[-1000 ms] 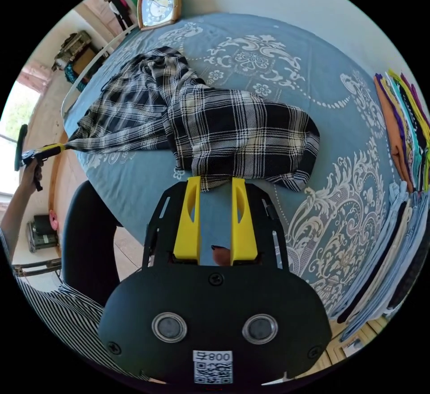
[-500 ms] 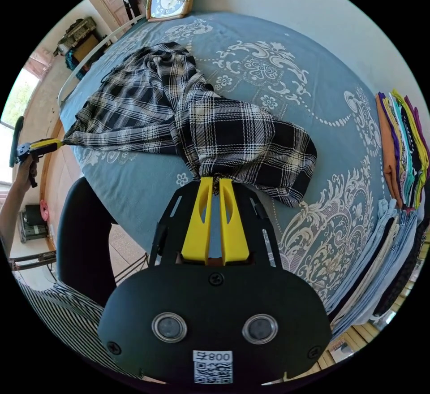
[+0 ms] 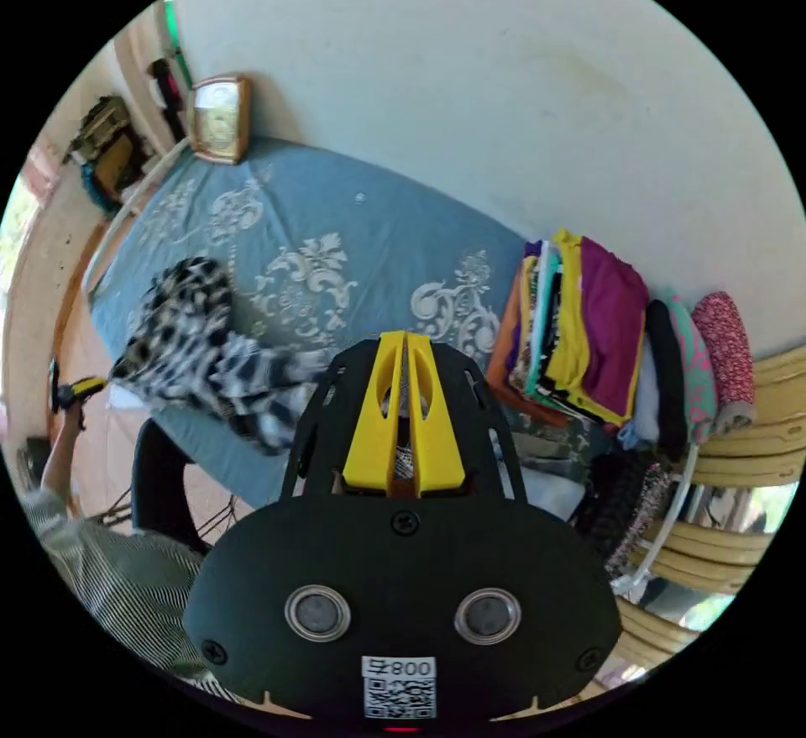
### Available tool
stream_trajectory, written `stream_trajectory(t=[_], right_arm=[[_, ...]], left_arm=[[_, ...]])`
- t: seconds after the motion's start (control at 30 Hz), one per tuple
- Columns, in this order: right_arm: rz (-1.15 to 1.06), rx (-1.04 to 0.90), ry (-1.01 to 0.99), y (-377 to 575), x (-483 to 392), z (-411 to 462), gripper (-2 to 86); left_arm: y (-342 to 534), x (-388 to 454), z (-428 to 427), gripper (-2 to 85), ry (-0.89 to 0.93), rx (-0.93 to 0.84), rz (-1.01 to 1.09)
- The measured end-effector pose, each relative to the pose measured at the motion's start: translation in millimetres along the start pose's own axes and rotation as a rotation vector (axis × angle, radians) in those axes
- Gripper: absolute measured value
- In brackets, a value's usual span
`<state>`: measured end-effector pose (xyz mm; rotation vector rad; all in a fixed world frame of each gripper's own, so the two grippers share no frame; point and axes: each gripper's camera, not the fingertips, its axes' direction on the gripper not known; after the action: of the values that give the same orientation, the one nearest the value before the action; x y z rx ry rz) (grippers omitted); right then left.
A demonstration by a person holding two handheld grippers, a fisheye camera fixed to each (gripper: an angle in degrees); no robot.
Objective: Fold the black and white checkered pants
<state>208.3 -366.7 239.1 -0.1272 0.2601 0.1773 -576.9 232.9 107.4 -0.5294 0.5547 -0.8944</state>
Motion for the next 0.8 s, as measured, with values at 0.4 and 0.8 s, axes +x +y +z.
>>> stream_trajectory(t=[0.4,0.8], right_arm=[[-0.359,-0.066,-0.391,99,-216,124,10.6],[-0.603,-0.193,-0.224,139,-292,148,0.5]], left_arm=[[43,-44,-11,0.2,0.128,0.129,-0.139],[30,-44,8,0.1,0.282,0.162,-0.111]])
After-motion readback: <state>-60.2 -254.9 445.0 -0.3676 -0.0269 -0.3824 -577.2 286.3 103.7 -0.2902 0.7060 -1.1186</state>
